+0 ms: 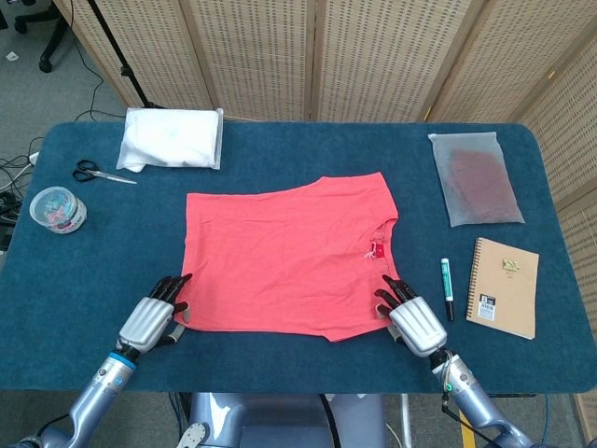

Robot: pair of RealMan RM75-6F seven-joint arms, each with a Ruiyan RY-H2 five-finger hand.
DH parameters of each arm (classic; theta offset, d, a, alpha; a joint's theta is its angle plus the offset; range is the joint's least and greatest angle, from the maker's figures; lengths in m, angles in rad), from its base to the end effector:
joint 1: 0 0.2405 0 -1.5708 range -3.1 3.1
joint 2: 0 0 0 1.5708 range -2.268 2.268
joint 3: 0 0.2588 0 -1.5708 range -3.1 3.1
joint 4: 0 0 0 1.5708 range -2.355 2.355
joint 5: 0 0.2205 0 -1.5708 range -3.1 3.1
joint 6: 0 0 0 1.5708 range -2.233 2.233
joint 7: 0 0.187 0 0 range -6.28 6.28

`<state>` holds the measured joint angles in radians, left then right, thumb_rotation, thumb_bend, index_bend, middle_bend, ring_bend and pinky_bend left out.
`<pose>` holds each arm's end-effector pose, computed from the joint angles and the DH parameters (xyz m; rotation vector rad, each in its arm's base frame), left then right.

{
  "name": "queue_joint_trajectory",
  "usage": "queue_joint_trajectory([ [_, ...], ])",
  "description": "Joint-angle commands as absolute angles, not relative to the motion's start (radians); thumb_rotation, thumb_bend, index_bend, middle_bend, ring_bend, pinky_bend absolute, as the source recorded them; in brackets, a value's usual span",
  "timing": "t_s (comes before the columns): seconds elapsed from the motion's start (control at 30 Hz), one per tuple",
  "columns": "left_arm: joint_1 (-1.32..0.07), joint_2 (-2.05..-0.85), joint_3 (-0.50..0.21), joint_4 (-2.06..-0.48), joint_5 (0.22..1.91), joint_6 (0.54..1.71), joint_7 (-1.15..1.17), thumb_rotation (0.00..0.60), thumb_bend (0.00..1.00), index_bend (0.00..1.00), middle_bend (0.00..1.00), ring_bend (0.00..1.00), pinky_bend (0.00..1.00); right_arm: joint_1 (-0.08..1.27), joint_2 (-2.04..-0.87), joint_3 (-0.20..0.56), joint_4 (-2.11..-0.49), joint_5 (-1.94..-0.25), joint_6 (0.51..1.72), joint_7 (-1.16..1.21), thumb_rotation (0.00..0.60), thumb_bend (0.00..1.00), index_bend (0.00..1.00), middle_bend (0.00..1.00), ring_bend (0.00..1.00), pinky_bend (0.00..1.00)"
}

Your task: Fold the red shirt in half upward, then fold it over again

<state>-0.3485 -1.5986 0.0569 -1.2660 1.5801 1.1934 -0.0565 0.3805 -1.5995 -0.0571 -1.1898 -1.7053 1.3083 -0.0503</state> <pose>-0.2619 0.2631 -0.0550 -1.8374 -1.0958 -0.9806 -0.2441 -0.2742 -0.0376 1.9274 -0.7489 1.0249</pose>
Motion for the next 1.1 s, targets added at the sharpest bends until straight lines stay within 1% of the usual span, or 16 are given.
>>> queue_joint_trajectory([
  [0.03,-0.347,-1.581,0.067,-1.282,1.600,1.211,-0.066,0.600,0.54,0.70,0.00,0.00,0.00,0.390,-1.581,-0.068,-1.203,-1.726,1.311,-0.027,0.600,0.61,0.63,0.28,0.06,0.17],
  [0.37,-0.348,-1.458,0.111,-1.416,1.690,1.278,-0.077,0.600,0.54,0.70,0.00,0.00,0.00,0.444,-1.461,-0.141,-1.306,-1.855,1.318,0.042,0.600,0.61,0.63,0.28,0.06,0.17],
  [0.53,-0.342,-1.394,0.153,-1.482,1.745,1.308,-0.095,0.600,0.55,0.71,0.00,0.00,0.00,0.451,-1.415,-0.180,-1.360,-1.924,1.345,0.037,0.600,0.61,0.63,0.28,0.06,0.17],
  [0.77,-0.334,-1.311,0.218,-1.566,1.807,1.334,-0.171,0.600,0.56,0.71,0.00,0.00,0.00,0.450,-1.383,-0.241,-1.391,-2.009,1.371,0.045,0.600,0.61,0.63,0.29,0.06,0.17],
  [0.97,-0.351,-1.232,0.283,-1.632,1.852,1.306,-0.253,0.600,0.56,0.71,0.00,0.00,0.00,0.450,-1.360,-0.288,-1.413,-2.067,1.387,0.067,0.600,0.62,0.63,0.29,0.06,0.17],
  [1.1,-0.354,-1.204,0.306,-1.655,1.881,1.312,-0.281,0.600,0.56,0.71,0.00,0.00,0.00,0.452,-1.339,-0.313,-1.426,-2.103,1.399,0.070,0.600,0.62,0.63,0.29,0.06,0.17],
])
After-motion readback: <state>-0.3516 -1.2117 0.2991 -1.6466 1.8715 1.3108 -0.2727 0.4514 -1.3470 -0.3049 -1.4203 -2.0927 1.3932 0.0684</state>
